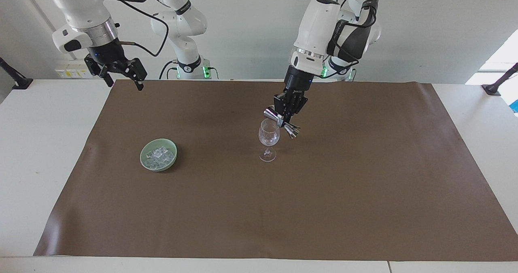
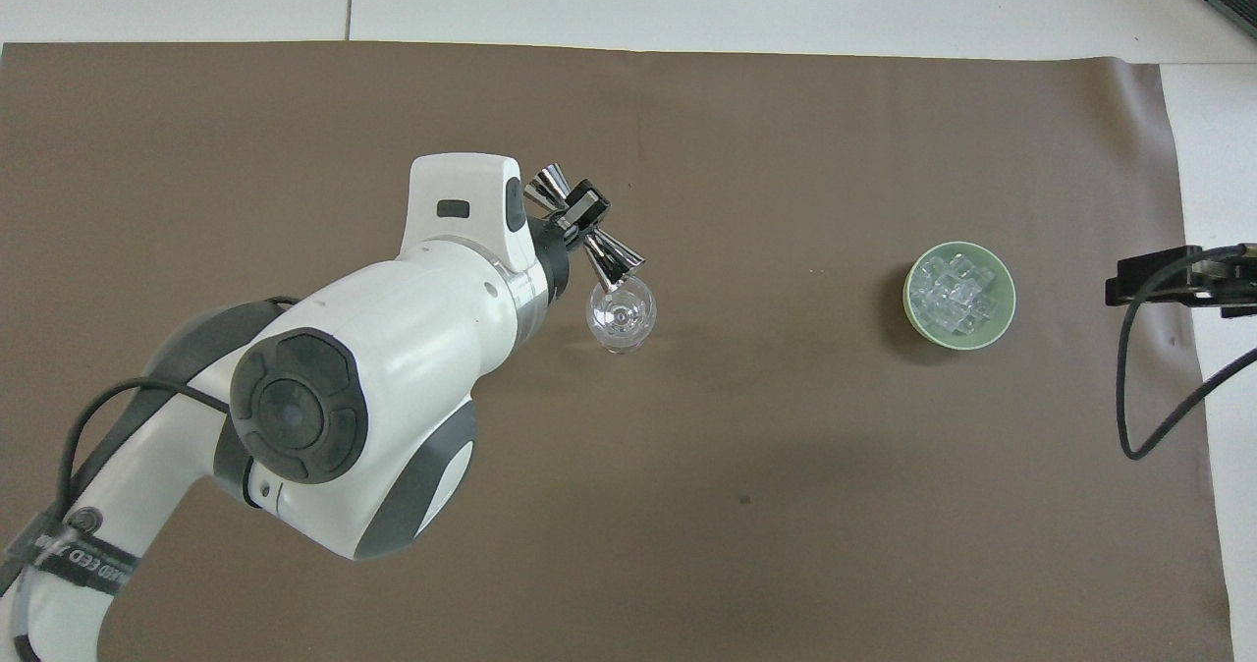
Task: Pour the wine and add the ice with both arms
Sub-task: 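Move the jigger back with the left gripper while the right gripper advances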
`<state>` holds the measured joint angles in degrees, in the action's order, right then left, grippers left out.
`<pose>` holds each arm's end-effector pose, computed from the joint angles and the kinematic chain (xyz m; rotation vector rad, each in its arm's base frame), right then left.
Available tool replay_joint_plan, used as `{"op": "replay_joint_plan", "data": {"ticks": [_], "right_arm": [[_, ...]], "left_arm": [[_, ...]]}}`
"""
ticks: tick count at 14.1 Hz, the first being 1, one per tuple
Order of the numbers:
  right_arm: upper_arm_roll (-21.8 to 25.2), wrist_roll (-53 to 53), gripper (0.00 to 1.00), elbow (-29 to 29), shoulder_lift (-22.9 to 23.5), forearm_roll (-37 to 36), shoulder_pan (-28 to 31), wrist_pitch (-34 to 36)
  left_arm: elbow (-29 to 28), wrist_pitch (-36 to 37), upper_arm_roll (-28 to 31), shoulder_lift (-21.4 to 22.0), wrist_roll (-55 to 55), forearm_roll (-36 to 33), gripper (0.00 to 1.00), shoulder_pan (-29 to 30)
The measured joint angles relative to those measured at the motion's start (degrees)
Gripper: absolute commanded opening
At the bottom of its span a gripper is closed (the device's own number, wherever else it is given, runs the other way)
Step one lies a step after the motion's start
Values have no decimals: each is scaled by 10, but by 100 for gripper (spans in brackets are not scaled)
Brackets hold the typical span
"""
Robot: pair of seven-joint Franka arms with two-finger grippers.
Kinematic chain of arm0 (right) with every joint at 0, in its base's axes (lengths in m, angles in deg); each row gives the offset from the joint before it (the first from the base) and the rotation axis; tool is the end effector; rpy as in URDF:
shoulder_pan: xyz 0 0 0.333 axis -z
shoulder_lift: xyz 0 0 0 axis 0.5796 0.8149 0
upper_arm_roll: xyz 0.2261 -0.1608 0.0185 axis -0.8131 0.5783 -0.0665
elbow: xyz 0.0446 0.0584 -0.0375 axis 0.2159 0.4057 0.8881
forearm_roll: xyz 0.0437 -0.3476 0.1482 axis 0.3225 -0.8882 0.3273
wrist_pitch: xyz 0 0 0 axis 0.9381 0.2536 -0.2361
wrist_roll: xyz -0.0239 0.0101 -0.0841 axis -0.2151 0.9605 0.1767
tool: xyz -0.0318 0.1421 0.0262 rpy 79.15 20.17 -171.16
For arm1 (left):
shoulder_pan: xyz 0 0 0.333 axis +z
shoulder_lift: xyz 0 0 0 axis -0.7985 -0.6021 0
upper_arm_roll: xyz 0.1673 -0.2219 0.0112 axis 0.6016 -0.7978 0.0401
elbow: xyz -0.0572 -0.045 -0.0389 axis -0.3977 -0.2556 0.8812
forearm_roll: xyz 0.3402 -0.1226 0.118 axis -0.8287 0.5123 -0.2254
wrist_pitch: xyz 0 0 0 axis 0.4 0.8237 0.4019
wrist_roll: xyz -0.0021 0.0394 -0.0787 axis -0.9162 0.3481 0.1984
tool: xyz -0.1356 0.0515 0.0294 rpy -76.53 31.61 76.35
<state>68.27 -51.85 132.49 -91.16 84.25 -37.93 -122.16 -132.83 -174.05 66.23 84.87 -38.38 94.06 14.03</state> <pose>0.5213 -0.0284 0.5513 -3.1321 0.1812 -0.0425 0.5167 -0.3578 0.4737 2.4196 0.8923 0.4221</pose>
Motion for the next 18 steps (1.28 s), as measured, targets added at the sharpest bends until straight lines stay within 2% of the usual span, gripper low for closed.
{"op": "replay_joint_plan", "data": {"ticks": [4, 9, 15, 18], "right_arm": [[1, -9, 100, 1, 0, 1, 1, 0], [2, -30, 100, 12, 0, 2, 1, 0], [2, -36, 100, 32, -7, 2, 1, -32], [1, -36, 100, 43, -7, 2, 1, -54]], "left_arm": [[-2, 33, 2, -1, 0, 85, 0, 29], [0, 72, 3, -1, 7, 156, 0, 78], [1, 163, 4, 6, 68, 285, 0, 181], [1, 190, 4, 8, 71, 317, 0, 217]]}}
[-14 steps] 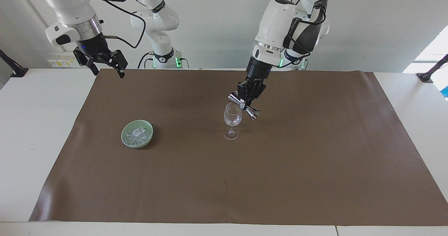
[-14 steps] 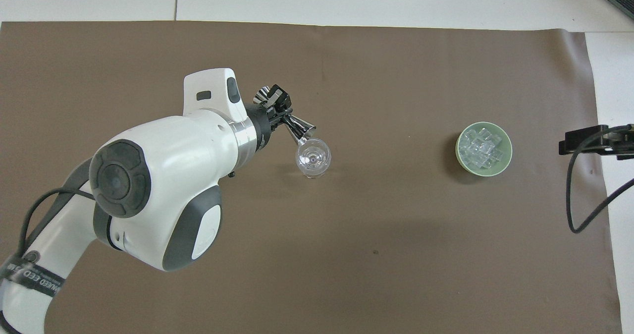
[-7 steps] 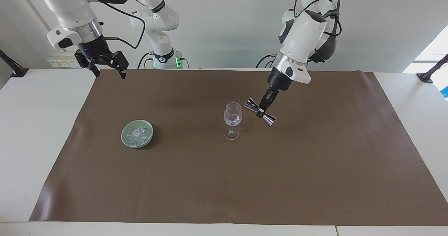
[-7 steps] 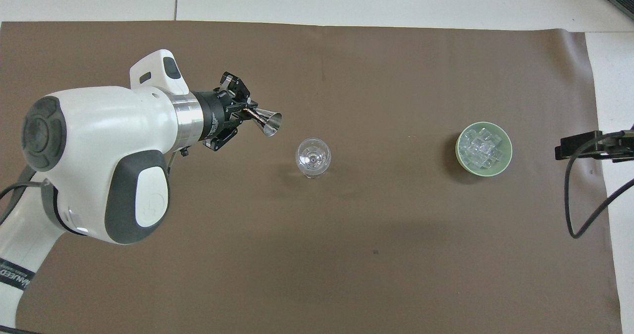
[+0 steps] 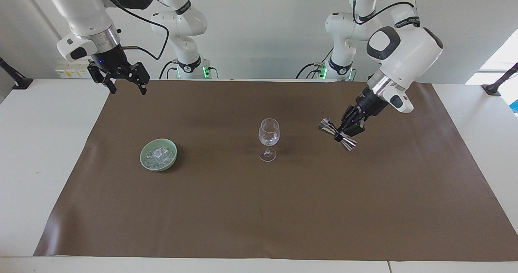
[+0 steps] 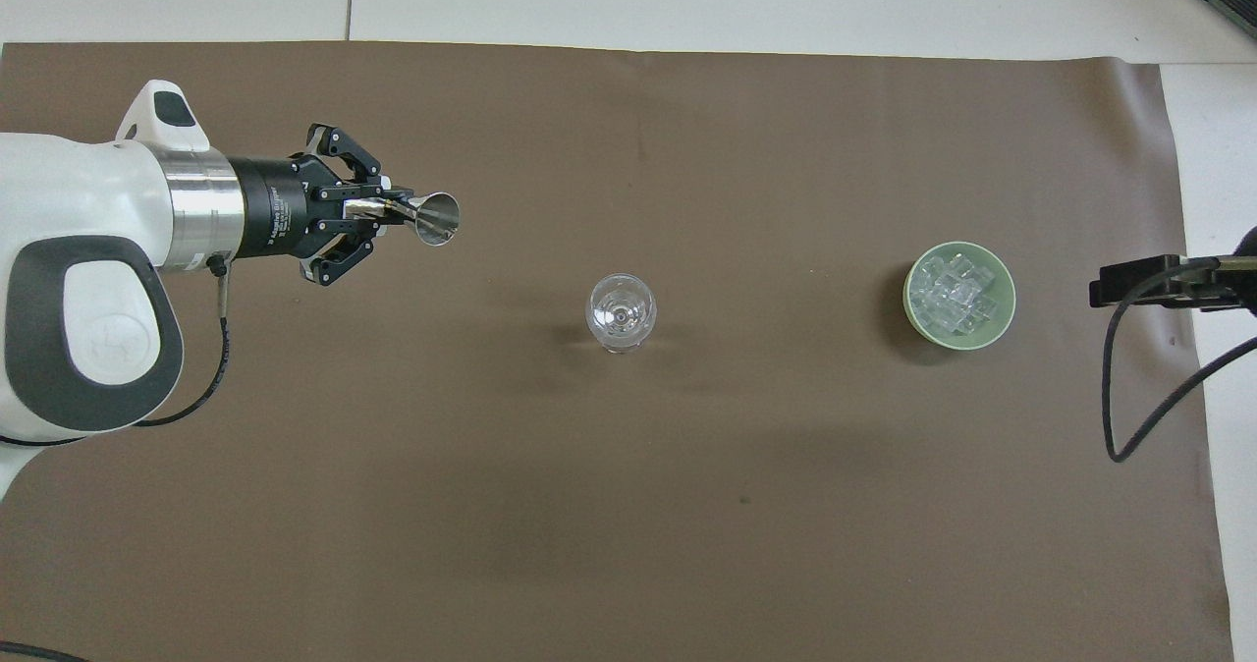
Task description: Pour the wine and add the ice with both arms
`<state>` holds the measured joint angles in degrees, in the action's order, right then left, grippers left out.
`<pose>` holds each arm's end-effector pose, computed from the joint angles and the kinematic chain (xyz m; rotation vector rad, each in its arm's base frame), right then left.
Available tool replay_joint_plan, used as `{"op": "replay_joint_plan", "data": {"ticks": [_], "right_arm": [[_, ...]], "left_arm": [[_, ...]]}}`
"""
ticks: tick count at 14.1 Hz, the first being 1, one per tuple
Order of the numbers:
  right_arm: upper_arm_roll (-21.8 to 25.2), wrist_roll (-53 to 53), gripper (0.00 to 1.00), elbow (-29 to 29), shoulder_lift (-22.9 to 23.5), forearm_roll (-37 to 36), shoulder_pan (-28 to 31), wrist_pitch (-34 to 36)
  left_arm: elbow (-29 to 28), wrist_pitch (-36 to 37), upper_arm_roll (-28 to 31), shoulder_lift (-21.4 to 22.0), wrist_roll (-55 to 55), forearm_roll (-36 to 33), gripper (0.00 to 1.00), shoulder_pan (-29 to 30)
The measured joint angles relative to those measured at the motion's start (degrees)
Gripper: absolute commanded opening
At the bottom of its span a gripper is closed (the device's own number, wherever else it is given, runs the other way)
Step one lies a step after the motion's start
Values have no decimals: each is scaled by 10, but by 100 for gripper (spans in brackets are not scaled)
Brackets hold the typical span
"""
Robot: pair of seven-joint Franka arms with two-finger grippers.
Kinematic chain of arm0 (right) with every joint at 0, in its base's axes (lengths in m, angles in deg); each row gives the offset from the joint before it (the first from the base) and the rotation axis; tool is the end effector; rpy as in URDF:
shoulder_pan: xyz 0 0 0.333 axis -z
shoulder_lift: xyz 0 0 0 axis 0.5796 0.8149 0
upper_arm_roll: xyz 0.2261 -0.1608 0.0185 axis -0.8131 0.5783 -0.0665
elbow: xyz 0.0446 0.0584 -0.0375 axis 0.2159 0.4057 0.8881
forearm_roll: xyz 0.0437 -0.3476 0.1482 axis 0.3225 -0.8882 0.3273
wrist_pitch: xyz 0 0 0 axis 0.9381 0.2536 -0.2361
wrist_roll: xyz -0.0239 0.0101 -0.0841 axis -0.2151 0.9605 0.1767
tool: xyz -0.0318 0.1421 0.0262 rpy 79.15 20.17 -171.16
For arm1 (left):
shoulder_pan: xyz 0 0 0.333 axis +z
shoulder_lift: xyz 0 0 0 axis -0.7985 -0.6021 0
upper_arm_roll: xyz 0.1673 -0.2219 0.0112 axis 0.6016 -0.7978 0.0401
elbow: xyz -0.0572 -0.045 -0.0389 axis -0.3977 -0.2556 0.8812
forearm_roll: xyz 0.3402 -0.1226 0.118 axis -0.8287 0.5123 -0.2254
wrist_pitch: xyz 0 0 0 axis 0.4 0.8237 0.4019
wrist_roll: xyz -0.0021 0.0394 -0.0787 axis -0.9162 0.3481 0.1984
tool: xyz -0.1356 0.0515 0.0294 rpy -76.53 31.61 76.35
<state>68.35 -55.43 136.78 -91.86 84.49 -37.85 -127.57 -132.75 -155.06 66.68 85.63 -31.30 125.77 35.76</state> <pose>0.5266 -0.0296 0.5315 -3.1313 0.0877 -0.0925 0.5785 -0.1655 0.4462 2.0544 1.4704 -0.1564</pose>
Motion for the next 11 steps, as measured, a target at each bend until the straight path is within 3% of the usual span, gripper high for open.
{"op": "replay_joint_plan", "data": {"ticks": [6, 11], "right_arm": [[0, 0, 100, 27, 6, 0, 0, -66], [0, 0, 100, 43, 37, 0, 0, -114]], "left_arm": [[-27, 56, 1, 0, 26, 92, 0, 68], [-54, 111, 1, -2, 75, 182, 0, 142]]}}
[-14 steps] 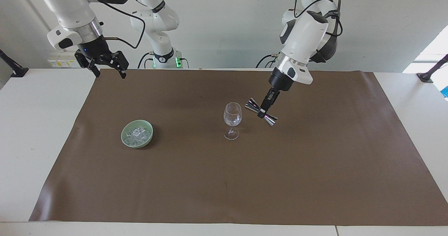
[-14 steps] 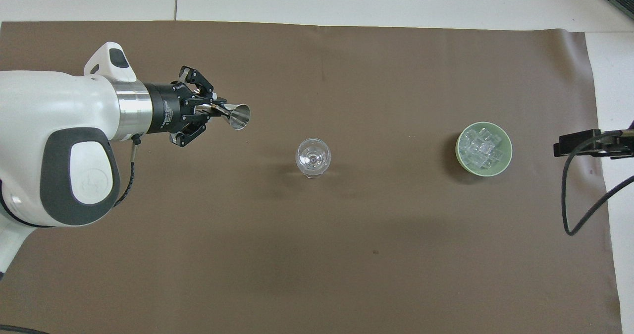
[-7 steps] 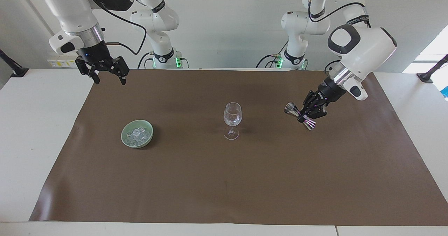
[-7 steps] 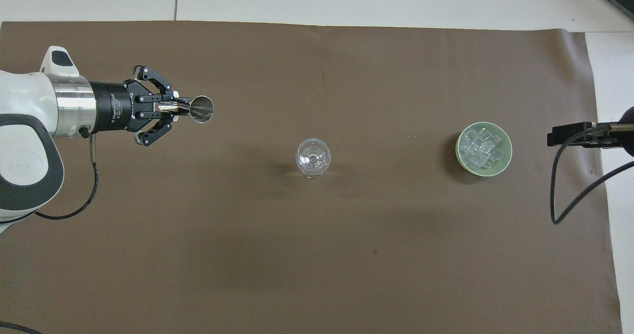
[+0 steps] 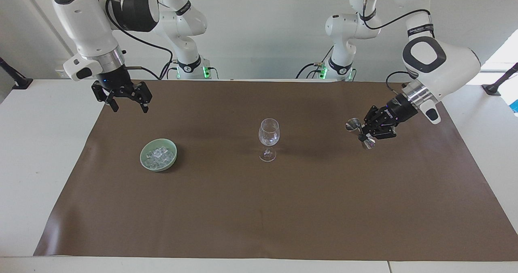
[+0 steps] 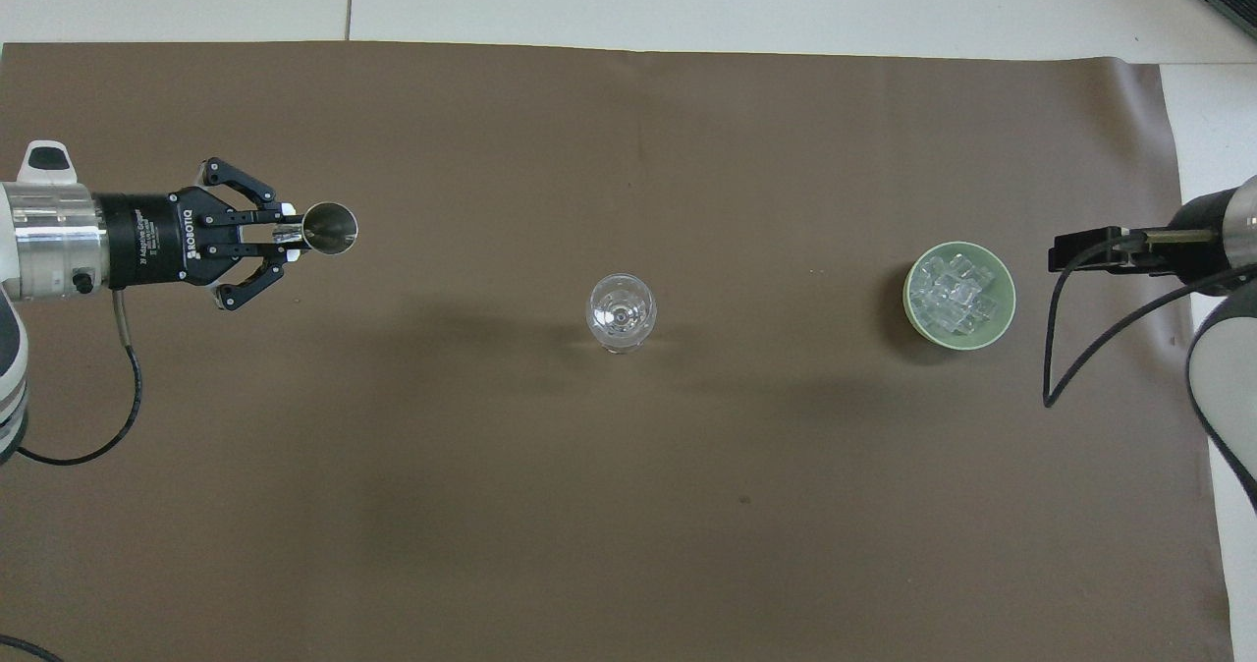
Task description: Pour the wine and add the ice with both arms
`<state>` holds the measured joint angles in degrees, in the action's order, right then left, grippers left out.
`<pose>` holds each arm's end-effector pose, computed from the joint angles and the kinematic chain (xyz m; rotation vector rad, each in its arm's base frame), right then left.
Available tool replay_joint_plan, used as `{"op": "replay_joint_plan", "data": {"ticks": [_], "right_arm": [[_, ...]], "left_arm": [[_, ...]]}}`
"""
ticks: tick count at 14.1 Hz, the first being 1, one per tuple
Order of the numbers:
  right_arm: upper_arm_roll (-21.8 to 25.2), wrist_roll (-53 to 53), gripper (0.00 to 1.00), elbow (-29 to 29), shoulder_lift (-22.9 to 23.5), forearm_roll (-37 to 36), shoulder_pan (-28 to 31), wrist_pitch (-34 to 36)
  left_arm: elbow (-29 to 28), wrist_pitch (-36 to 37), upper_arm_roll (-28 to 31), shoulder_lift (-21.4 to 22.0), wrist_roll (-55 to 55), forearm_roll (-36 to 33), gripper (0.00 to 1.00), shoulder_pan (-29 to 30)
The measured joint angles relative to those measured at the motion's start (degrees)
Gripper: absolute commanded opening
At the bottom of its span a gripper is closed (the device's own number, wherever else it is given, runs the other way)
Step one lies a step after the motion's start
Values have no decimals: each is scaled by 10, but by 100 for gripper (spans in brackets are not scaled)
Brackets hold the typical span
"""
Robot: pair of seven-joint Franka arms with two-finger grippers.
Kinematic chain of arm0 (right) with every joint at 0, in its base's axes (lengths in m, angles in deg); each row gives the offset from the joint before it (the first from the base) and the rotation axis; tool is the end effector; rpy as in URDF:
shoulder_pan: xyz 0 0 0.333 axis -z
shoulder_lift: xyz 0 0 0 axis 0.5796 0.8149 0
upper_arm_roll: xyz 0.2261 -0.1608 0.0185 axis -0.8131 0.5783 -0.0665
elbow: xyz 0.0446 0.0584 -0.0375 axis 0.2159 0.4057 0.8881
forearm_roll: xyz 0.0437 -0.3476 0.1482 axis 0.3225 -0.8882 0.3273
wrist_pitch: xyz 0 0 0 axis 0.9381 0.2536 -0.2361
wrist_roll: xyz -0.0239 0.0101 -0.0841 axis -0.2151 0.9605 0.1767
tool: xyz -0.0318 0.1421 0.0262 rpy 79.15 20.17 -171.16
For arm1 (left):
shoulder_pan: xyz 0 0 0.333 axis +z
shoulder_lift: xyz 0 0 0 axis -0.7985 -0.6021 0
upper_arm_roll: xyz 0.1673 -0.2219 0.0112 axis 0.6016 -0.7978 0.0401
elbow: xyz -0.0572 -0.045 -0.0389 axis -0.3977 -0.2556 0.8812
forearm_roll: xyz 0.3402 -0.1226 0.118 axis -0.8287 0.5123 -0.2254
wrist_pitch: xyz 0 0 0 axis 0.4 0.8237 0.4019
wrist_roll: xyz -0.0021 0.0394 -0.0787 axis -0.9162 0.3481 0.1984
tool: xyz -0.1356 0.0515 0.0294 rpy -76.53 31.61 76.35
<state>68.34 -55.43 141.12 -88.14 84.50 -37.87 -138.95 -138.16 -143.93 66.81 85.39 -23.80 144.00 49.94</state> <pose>0.5572 -0.0297 0.4800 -3.1347 0.0875 -0.1838 0.5707 -0.0563 0.4003 1.7221 1.5966 -0.4827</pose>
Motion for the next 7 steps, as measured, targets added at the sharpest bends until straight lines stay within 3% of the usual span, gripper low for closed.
{"op": "replay_joint_plan", "data": {"ticks": [7], "right_arm": [[0, -2, 100, 33, 5, 0, 0, -28]], "left_arm": [[-34, 44, 0, -36, 14, 109, 0, 69]]}}
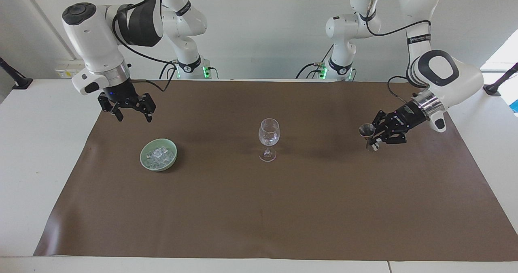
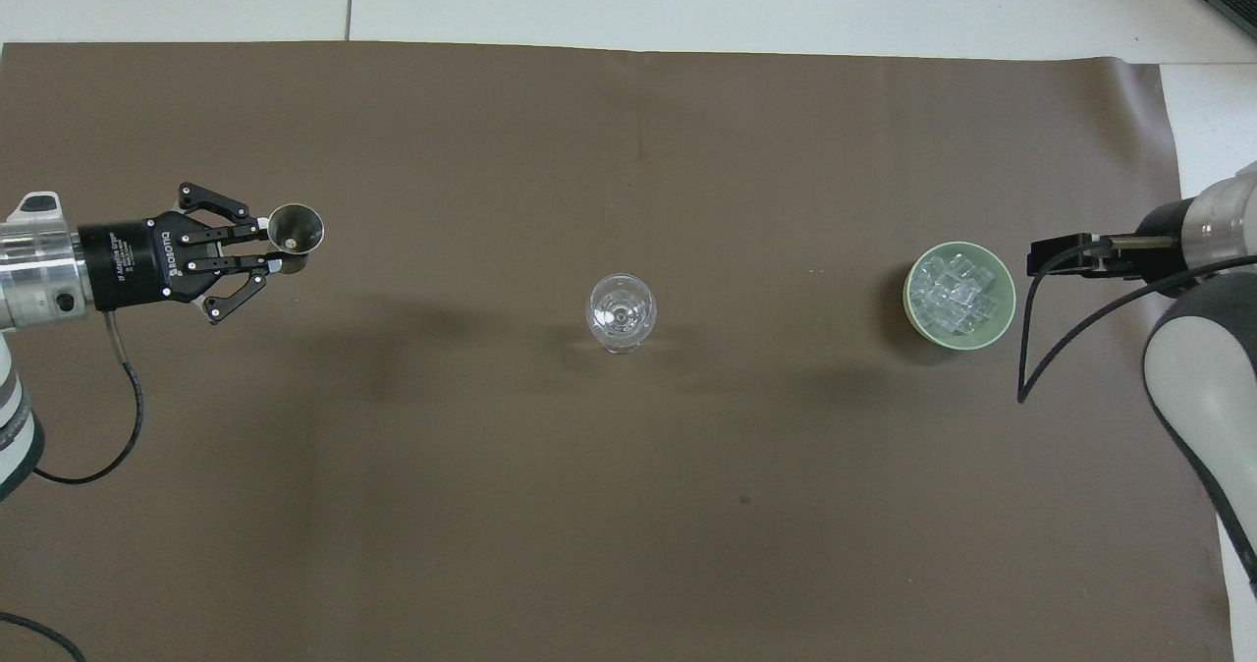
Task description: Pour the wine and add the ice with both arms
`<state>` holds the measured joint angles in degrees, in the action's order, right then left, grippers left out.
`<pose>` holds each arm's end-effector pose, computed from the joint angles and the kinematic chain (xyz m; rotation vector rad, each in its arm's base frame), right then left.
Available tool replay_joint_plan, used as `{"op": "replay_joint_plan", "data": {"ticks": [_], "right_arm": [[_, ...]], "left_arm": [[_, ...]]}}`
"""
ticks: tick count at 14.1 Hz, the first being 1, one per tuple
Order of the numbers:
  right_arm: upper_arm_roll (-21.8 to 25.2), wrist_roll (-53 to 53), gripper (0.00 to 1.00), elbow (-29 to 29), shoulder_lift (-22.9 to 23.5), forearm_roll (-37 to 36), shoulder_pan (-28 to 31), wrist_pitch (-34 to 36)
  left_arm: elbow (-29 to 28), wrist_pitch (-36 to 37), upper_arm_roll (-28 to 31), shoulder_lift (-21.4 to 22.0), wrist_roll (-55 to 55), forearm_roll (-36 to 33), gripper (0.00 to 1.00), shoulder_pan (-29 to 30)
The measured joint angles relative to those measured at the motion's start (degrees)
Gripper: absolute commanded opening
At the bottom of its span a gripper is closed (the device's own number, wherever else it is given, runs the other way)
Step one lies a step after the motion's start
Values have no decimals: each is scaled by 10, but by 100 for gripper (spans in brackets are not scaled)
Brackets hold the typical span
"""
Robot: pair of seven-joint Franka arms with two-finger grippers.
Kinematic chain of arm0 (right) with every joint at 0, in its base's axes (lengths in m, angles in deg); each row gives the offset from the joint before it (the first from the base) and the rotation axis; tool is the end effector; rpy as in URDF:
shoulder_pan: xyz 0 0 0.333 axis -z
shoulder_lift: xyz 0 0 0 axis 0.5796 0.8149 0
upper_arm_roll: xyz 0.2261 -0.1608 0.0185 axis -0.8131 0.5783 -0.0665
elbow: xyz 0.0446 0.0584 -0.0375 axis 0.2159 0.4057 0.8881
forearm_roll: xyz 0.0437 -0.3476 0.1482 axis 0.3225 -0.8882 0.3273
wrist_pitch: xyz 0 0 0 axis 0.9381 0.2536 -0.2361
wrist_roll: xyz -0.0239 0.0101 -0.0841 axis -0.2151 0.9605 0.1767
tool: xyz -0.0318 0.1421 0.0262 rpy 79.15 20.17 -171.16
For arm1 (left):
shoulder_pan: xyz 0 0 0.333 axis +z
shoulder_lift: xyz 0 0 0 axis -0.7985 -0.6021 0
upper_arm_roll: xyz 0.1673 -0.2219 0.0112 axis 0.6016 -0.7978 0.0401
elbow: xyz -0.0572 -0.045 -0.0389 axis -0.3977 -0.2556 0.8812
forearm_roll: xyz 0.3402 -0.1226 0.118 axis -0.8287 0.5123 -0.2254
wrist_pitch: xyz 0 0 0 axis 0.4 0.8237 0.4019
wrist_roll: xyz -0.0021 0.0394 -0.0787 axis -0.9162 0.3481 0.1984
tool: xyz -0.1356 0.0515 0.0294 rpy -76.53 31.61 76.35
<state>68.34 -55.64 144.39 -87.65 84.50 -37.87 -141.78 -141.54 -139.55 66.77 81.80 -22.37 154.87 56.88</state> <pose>0.5568 -0.0295 0.4528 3.1362 -0.0817 0.1584 0.5644 -0.0076 0.3503 1.4415 1.6814 -0.6625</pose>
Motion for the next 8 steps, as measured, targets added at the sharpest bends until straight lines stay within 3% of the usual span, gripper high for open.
{"op": "replay_joint_plan", "data": {"ticks": [3, 8], "right_arm": [[1, -17, 100, 7, 0, 0, 1, 0], [1, -36, 100, 19, 7, 0, 4, -22]], "left_arm": [[0, 39, 1, -26, 18, 43, 0, 51], [-4, 47, 0, -46, 19, 114, 0, 72]]}}
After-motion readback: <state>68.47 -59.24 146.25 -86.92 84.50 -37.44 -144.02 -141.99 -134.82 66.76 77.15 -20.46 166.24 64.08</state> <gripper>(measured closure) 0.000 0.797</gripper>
